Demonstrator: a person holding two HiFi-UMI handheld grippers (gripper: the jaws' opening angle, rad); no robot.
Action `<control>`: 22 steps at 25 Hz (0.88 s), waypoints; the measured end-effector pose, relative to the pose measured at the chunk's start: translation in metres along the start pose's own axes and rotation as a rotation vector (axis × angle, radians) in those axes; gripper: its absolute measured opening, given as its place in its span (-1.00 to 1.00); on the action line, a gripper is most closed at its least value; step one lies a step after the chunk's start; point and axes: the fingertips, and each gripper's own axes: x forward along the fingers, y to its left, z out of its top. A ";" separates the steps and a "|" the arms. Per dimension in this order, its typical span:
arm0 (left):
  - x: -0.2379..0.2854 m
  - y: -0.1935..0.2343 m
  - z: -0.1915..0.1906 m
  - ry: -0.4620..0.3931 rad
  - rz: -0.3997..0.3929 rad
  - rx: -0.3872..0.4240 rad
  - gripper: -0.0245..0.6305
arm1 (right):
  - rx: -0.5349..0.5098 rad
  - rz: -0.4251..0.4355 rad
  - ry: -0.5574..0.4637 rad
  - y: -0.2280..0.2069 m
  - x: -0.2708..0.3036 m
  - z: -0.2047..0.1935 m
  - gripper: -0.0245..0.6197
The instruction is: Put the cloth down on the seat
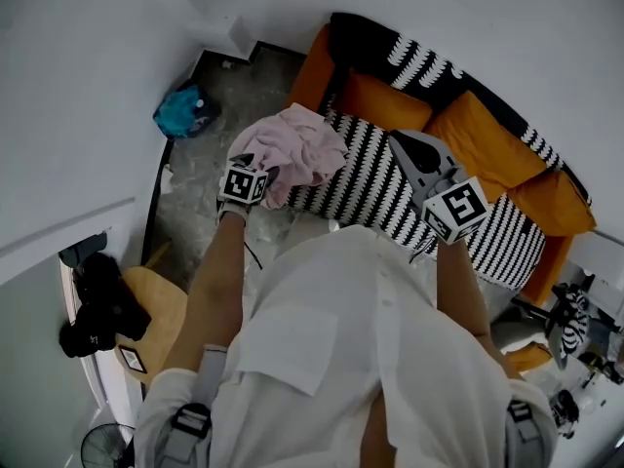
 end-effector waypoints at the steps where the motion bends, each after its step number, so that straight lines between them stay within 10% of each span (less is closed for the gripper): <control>1: 0.001 -0.005 0.000 0.008 -0.010 0.015 0.06 | 0.002 0.000 -0.002 -0.001 -0.001 0.000 -0.89; 10: 0.001 -0.033 0.009 -0.018 -0.049 0.041 0.06 | -0.003 0.005 -0.021 -0.001 -0.007 0.004 -0.89; 22: -0.077 -0.084 0.101 -0.400 -0.091 0.092 0.04 | -0.021 -0.004 -0.070 0.009 -0.024 0.015 -0.89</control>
